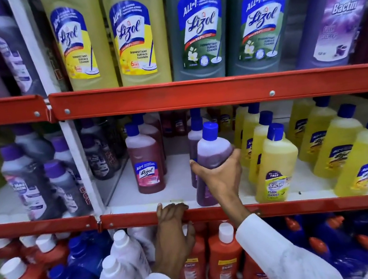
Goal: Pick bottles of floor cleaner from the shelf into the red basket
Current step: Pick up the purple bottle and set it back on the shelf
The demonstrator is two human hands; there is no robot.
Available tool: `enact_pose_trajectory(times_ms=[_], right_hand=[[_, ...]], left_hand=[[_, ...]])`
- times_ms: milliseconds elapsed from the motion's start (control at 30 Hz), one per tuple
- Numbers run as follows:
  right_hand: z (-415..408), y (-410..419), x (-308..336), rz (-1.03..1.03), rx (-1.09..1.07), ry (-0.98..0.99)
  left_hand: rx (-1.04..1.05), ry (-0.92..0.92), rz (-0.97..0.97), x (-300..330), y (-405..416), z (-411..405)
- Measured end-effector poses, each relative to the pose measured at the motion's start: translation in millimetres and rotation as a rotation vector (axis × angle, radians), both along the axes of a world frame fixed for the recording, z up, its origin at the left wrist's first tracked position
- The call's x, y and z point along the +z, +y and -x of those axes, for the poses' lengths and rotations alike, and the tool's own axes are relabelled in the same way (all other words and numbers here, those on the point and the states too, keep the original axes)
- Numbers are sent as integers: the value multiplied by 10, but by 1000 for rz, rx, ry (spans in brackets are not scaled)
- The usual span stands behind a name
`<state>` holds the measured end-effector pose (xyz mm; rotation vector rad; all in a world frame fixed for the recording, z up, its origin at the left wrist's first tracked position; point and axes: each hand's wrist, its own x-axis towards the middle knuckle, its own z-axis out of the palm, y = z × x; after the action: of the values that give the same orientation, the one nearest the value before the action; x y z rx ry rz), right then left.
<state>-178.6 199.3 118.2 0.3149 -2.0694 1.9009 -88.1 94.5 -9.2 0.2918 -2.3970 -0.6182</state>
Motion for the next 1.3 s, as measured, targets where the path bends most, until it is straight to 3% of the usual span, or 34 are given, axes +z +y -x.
enact_pose_trajectory(times_ms=[567, 933, 1167, 1300], right_hand=[[55, -260, -251, -37, -86, 42], [33, 344, -402, -78, 128, 98], [149, 1080, -560, 80, -195, 249], [397, 1238, -488, -42, -315, 177]], left_hand=[[20, -2, -7, 29, 37, -21], [38, -42, 149, 182, 379, -55], [-125, 36, 169, 263, 983, 289], [-157, -22, 168, 245, 1174, 513]])
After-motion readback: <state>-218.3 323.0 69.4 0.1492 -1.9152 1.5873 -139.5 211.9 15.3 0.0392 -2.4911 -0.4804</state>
